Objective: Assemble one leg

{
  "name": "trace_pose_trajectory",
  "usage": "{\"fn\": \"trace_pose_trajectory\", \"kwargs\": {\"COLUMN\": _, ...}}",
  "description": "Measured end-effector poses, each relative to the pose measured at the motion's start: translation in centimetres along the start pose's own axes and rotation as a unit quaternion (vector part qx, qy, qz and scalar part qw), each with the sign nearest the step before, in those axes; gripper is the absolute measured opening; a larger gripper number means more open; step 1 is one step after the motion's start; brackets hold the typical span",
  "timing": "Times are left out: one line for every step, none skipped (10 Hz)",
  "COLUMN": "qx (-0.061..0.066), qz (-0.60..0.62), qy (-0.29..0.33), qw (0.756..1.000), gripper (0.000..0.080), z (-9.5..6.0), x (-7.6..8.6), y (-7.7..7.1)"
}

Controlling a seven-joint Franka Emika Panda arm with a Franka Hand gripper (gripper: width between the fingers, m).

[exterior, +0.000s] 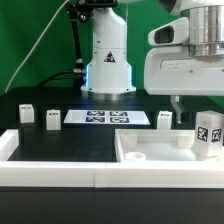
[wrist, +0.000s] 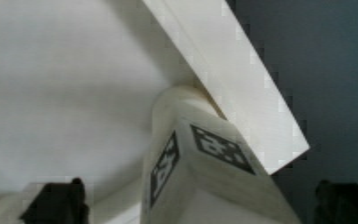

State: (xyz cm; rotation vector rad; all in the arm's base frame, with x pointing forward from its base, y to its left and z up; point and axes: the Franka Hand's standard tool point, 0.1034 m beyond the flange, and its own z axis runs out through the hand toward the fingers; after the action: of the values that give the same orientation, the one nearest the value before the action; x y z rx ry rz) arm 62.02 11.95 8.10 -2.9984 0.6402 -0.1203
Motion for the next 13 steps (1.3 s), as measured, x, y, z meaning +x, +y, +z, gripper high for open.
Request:
{"fn": "trace_pose_trajectory", "kwargs": {"qx": -0.01, "qz": -0.061, "qy": -0.003, "qw": 0.998, "gripper": 0.0648, "z": -0.02, "x": 0.14, "y": -0.23}}
{"fn": "trace_pose_trajectory", "kwargs": {"qx": -0.019, "qz": -0.124, "qy": -0.001, "qw": 0.992, "gripper": 0.0649, "z": 0.05, "x": 0.24, "y": -0.25}}
{"fn": "trace_pose_trajectory", "kwargs": {"qx": -0.027, "qz": -0.172, "qy": -0.003, "qw": 0.985, "gripper": 0.0649, "z": 0.12, "x": 0.15, "y": -0.18}}
{"fn": "trace_pose_trajectory", "kwargs": {"qx": -0.036, "qz": -0.206, "qy": -0.008, "qw": 0.978, "gripper": 0.0649, "z": 0.07, "x": 0.04, "y": -0.19}}
{"fn": "trace_pose_trajectory", "kwargs": {"qx": -0.039, "qz": -0.256, "qy": -0.008, "qw": 0.966, "gripper": 0.0649, "z": -0.02, "x": 0.18, "y": -0.16}}
{"fn": "trace_pose_trajectory", "kwargs": {"qx": -0.039, "qz": -0.288, "qy": -0.011, "qw": 0.957, "gripper": 0.0649, "z": 0.01, "x": 0.23, "y": 0.03}}
{"fn": "trace_pose_trajectory", "kwargs": {"qx": -0.039, "qz": -0.309, "qy": -0.012, "qw": 0.95, "gripper": 0.0649, "z": 0.01, "x": 0.25, "y": 0.05}}
{"fn": "trace_pose_trajectory", "kwargs": {"qx": -0.039, "qz": -0.324, "qy": -0.012, "qw": 0.945, "gripper": 0.0649, "z": 0.01, "x": 0.25, "y": 0.06}}
{"fn": "trace_pose_trajectory", "kwargs": {"qx": -0.039, "qz": -0.323, "qy": -0.012, "qw": 0.945, "gripper": 0.0544, "z": 0.01, "x": 0.25, "y": 0.06}}
{"fn": "trace_pose_trajectory", "kwargs": {"qx": -0.039, "qz": -0.323, "qy": -0.012, "qw": 0.945, "gripper": 0.0409, "z": 0.01, "x": 0.25, "y": 0.06}}
{"fn": "trace_pose_trajectory", "kwargs": {"qx": -0.039, "qz": -0.32, "qy": -0.012, "qw": 0.946, "gripper": 0.0409, "z": 0.01, "x": 0.23, "y": 0.04}}
{"fn": "trace_pose_trajectory", "kwargs": {"qx": -0.039, "qz": -0.308, "qy": -0.012, "qw": 0.95, "gripper": 0.0291, "z": 0.03, "x": 0.22, "y": 0.04}}
{"fn": "trace_pose_trajectory", "kwargs": {"qx": -0.039, "qz": -0.309, "qy": -0.012, "qw": 0.95, "gripper": 0.0291, "z": 0.03, "x": 0.23, "y": 0.07}}
